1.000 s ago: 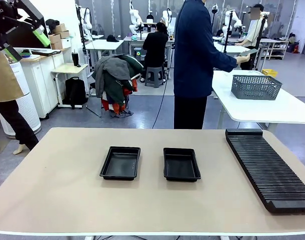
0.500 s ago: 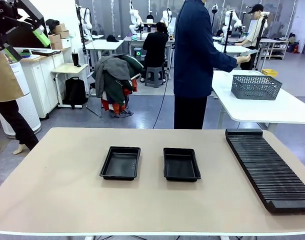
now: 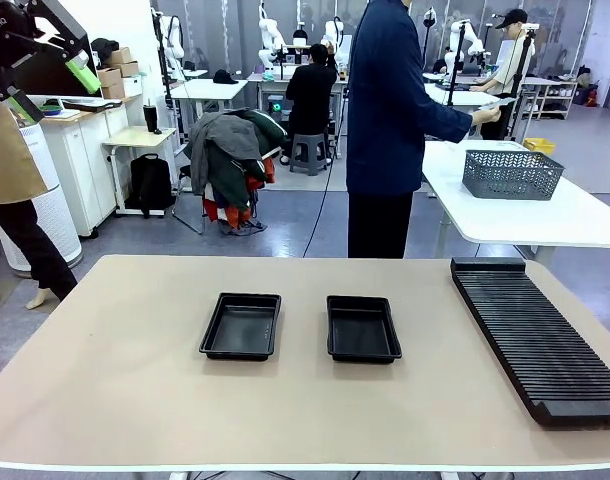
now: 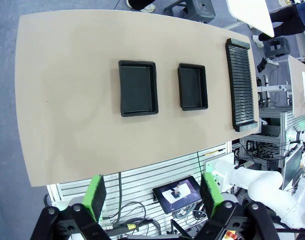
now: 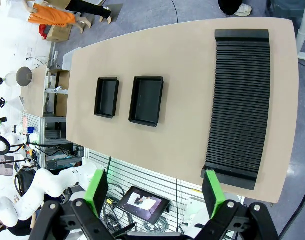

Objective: Inspect and transfer BCBs to ESD trays.
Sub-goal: Pick up the Blank PCB from the PCB Rack and place it in the left ESD tray.

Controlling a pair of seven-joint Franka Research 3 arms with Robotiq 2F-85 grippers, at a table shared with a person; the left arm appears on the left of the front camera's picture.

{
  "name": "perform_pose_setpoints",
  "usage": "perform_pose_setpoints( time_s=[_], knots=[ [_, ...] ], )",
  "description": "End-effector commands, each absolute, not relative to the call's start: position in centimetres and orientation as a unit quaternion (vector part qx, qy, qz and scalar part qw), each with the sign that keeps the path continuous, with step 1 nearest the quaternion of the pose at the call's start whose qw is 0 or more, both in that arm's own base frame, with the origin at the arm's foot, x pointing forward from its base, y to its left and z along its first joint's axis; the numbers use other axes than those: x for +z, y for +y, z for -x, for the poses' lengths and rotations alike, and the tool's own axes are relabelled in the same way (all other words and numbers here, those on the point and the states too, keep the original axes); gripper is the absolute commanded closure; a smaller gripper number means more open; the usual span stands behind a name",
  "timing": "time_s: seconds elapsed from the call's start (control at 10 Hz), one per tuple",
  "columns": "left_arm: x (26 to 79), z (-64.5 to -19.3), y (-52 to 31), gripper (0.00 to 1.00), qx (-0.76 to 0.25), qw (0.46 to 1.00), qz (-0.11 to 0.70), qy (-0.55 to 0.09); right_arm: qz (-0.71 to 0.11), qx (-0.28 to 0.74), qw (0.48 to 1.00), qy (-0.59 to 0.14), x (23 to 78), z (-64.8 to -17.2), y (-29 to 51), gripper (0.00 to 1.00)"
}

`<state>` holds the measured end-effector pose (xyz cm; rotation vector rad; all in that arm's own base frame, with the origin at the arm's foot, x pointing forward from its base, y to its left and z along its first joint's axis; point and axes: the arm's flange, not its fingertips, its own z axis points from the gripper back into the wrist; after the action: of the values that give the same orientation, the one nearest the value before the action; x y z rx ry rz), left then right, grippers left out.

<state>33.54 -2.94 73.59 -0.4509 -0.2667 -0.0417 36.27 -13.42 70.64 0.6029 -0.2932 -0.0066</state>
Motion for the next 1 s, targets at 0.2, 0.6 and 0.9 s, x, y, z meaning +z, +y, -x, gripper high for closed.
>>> perform_pose_setpoints(
  time_s=[0.2,0.6,0.9],
  knots=[
    [73.55,-33.41,-2.91,0.00,-0.020,0.965,0.223,-0.134,-0.296,-0.003,0.944,-0.144,70.64,-36.27,-13.42,0.00],
    [73.55,-33.41,-2.91,0.00,-0.020,0.965,0.223,-0.134,-0.296,-0.003,0.944,-0.144,70.64,-36.27,-13.42,0.00],
    [73.55,-33.41,-2.91,0.00,-0.020,0.965,0.223,-0.134,-0.296,-0.003,0.944,-0.144,70.64,-36.27,-13.42,0.00]
  ],
)
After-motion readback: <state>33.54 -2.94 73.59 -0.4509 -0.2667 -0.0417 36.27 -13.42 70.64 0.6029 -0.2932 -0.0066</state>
